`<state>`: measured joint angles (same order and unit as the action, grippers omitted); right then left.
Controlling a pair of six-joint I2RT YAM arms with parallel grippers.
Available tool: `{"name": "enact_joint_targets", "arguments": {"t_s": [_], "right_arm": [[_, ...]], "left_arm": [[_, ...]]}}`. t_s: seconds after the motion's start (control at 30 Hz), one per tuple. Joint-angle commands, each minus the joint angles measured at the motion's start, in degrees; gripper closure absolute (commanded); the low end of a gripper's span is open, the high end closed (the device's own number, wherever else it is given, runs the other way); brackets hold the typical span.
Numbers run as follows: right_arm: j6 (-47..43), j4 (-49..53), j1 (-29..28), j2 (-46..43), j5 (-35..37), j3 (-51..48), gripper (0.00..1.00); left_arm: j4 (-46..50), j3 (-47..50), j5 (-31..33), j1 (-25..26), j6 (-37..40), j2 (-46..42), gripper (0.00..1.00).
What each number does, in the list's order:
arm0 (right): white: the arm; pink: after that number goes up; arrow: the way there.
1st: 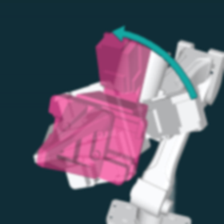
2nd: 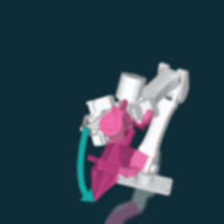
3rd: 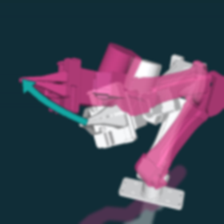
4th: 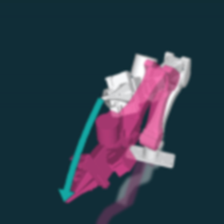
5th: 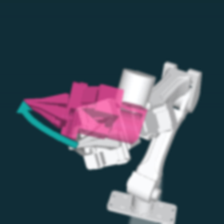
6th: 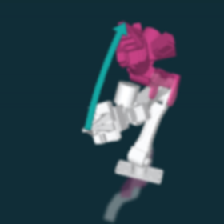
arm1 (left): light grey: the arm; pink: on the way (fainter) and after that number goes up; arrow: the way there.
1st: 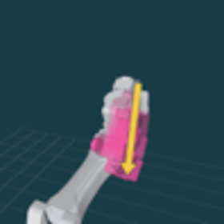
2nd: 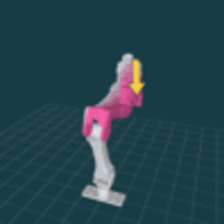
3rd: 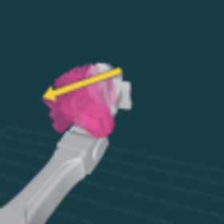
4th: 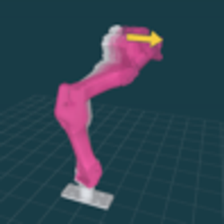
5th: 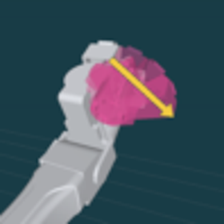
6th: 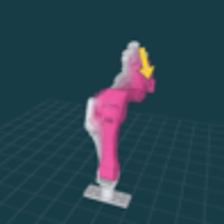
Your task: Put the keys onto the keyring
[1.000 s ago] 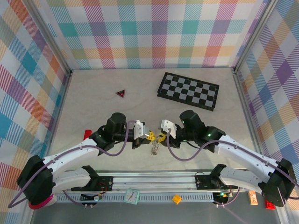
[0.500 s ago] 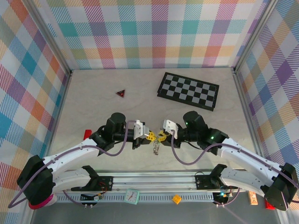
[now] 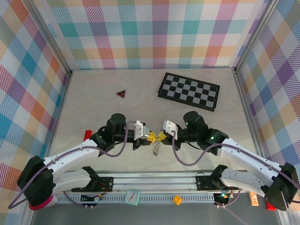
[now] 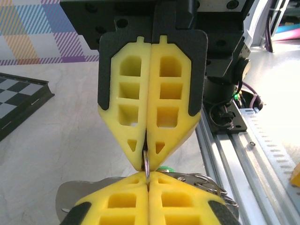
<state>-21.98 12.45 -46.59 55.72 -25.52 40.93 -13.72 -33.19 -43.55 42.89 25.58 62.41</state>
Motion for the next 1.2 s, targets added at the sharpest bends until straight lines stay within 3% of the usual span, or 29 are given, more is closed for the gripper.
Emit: {"name": "enact_joint_targets", "arguments": {"t_s": [0.0, 0.27, 0.73, 1.0, 1.17], "right_arm": [[-2.3, 1.2, 0.0, 0.0, -0.7, 1.1, 1.0], [-6.2, 11.5, -0.2, 3.0, 3.4, 6.3, 1.0], [-12.1, 20.1, -3.8, 8.3, 6.8, 15.0, 1.0], [-11.8, 21.4, -5.3, 9.7, 7.1, 17.2, 1.0], [-7.1, 15.3, -3.7, 5.3, 6.1, 12.5, 0.76]], "left_arm": [[-2.1, 0.3, 0.9, 0.5, -0.3, -0.9, 0.81], [8.1, -2.9, 3.0, 0.6, 4.0, -0.4, 0.81], [11.4, -6.0, 1.2, 0.6, 6.4, 2.1, 0.87], [11.5, -6.5, 0.6, 0.6, 7.0, 1.6, 1.0], [10.0, -5.5, -0.1, 0.6, 6.4, 1.2, 1.0]]}}
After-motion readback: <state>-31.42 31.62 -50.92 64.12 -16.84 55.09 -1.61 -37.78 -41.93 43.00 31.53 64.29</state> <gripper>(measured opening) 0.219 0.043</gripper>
